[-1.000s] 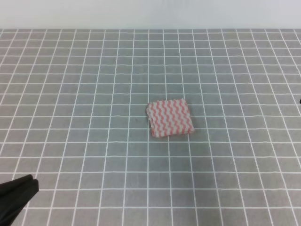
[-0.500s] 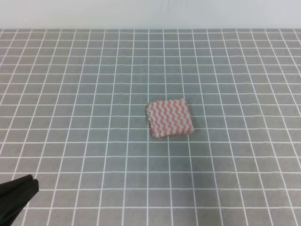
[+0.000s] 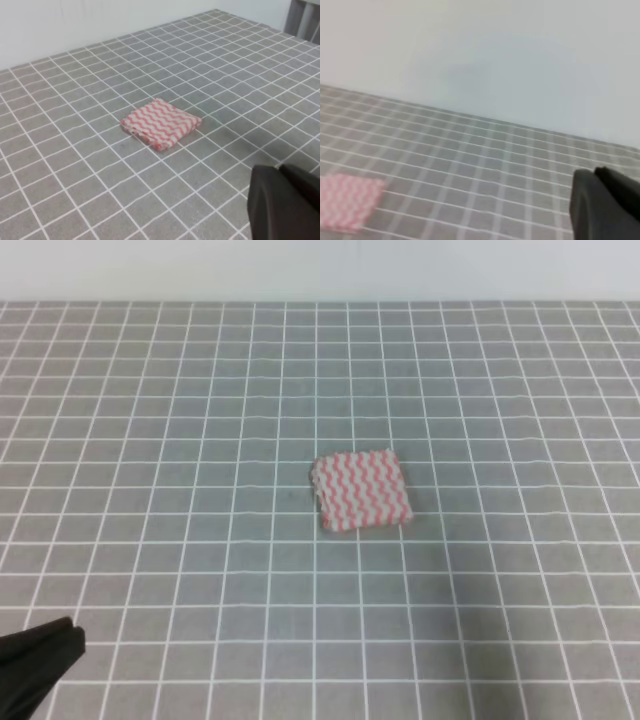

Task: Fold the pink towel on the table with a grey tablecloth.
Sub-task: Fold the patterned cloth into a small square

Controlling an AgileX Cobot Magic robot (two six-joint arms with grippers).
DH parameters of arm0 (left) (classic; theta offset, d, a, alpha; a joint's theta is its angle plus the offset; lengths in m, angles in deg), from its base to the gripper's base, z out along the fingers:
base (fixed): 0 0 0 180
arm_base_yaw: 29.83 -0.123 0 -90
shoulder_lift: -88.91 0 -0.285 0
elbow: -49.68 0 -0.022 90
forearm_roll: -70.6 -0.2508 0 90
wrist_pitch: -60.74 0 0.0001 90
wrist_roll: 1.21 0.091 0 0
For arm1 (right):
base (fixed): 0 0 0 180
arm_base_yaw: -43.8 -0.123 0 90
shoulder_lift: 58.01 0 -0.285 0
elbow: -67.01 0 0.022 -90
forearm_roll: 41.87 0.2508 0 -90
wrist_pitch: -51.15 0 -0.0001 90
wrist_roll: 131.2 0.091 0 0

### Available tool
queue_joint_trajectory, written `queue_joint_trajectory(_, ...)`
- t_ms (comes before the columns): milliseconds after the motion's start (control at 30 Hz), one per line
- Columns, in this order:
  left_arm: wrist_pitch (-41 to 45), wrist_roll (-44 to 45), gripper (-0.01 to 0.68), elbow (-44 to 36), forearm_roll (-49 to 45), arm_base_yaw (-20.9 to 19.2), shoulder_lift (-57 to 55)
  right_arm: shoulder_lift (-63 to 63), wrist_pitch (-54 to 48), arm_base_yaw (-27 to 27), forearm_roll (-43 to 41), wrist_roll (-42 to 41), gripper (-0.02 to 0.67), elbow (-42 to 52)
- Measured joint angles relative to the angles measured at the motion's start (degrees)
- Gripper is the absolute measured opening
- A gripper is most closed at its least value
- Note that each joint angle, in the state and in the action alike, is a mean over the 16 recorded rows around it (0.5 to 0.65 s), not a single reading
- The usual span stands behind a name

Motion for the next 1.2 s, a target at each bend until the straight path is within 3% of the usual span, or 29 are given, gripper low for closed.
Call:
queue_joint_trajectory(333,0.23,0.01,-0.002,0.00,-0.04,0.01,0.17,-12.15,-1.60,6.93,-1.98,2.47,-0.016,10.10)
queue_joint_trajectory(867,0.48,0.02,-0.002,0.00,-0.07,0.03,0.33,-20.87,-8.07,7.34,-23.81,31.42,-0.017,20.37)
queue_joint_trajectory(1200,0.45,0.02,-0.002,0.00,-0.06,0.02,0.28,-22.02,-10.31,7.34,-23.93,31.83,-0.016,21.48)
